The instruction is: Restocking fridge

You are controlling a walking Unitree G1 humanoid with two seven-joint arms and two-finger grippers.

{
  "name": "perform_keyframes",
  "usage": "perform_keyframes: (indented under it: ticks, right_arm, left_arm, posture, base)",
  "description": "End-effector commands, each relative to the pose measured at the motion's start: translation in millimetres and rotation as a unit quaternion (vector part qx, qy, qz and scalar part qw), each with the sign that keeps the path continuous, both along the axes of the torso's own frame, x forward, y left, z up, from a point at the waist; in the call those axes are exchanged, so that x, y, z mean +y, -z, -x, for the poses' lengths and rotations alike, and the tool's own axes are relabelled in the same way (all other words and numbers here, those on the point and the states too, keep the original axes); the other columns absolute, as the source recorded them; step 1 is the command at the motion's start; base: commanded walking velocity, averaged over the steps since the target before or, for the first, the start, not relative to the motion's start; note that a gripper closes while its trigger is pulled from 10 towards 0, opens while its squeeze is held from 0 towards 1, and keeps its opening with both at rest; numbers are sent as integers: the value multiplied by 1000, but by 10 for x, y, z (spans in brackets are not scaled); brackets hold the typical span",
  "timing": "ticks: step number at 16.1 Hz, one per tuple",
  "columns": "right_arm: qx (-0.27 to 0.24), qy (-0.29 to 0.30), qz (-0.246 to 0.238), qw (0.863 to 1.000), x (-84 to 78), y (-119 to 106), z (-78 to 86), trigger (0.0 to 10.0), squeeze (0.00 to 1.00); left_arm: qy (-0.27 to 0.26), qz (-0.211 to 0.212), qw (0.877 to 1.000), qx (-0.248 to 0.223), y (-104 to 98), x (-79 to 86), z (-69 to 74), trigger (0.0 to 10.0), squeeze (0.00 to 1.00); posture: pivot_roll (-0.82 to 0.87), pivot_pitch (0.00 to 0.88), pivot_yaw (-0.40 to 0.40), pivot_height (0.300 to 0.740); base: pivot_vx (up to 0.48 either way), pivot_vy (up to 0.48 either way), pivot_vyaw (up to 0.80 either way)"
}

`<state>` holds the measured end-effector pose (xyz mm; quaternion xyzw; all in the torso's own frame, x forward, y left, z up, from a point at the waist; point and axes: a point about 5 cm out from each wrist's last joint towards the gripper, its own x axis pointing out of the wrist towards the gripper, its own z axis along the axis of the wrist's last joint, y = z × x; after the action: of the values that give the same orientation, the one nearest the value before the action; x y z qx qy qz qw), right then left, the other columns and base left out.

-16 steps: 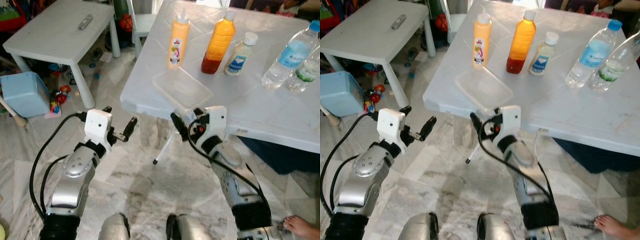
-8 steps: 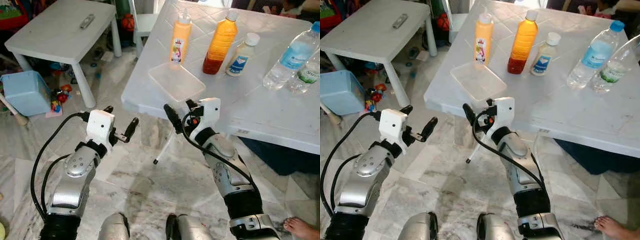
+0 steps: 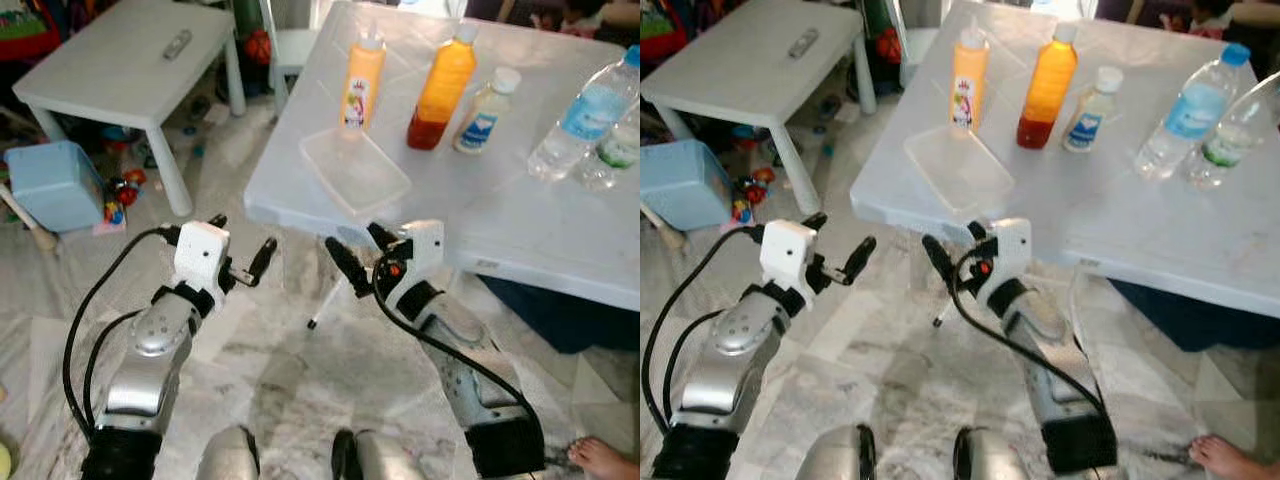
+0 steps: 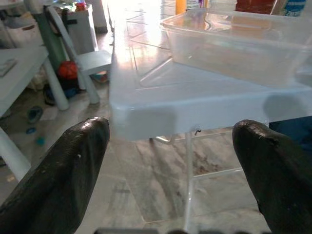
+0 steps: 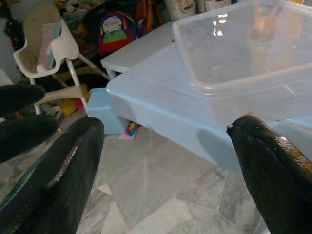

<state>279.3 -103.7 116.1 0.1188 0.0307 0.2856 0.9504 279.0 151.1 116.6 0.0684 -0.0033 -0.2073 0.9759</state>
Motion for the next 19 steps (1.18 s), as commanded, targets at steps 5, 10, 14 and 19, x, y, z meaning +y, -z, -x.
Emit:
perform_keyframes:
  ticks: [5, 10, 14, 19]
  right_arm:
    - [-150, 136, 30, 979, -171, -621, 97, 10000, 1000]
    - [-153, 290, 109, 938, -654, -544, 286, 10000, 1000]
    - [-112, 356, 109, 921, -837, -368, 385, 10000, 706]
    - [-88, 334, 95, 934, -780, -248, 395, 10000, 310]
  left_arm:
    - [-62, 38, 997, 2, -11, 226, 65, 10000, 0]
    - [-141, 41, 989, -10, -2, 425, 161, 10000, 0]
    - [-160, 30, 987, -17, 10, 458, 130, 10000, 0]
    - [-150, 37, 988, -23, 0, 367, 94, 10000, 0]
  posture:
    - [-18, 96, -22, 740]
    - [-31, 75, -8, 740]
    - [-42, 58, 7, 740]
    - [-57, 51, 4, 740]
  base:
    - [0, 0, 0]
    - [0, 0, 0]
    - [0, 0, 0]
    - [0, -274, -255]
